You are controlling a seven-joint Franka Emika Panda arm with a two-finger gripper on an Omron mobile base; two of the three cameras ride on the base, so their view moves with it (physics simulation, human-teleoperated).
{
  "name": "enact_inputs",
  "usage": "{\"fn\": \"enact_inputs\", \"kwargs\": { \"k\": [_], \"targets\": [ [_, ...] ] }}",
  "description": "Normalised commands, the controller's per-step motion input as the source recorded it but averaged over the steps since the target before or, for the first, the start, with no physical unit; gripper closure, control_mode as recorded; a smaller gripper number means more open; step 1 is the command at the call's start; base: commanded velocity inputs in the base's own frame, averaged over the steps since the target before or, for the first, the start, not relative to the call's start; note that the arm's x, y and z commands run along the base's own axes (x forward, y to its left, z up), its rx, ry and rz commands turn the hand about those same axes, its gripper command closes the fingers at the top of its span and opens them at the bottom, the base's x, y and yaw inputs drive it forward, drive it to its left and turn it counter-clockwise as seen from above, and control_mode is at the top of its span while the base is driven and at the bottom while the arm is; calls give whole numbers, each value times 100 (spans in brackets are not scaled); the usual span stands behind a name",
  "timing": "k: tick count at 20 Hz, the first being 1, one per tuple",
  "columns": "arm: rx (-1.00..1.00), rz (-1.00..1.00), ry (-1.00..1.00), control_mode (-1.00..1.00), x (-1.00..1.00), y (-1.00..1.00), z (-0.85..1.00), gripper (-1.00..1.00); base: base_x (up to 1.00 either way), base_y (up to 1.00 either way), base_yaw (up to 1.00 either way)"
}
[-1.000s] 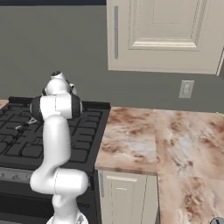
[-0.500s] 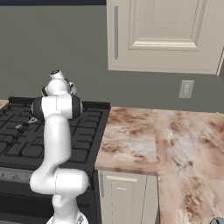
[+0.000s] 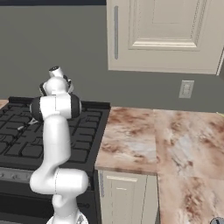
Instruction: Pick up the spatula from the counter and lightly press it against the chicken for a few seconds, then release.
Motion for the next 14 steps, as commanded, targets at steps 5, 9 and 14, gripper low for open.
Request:
{"fn": "enact_inputs", "kwargs": {
  "k": [5, 9, 14],
  "targets": [
    [0, 11, 3, -100, -9, -1, 0, 100, 0, 0, 0],
    [0, 11, 2, -100, -8, -7, 0, 100, 0, 0, 0],
    [0, 10, 0, -100, -8, -13, 0, 100, 0, 0, 0]
  ]
}}
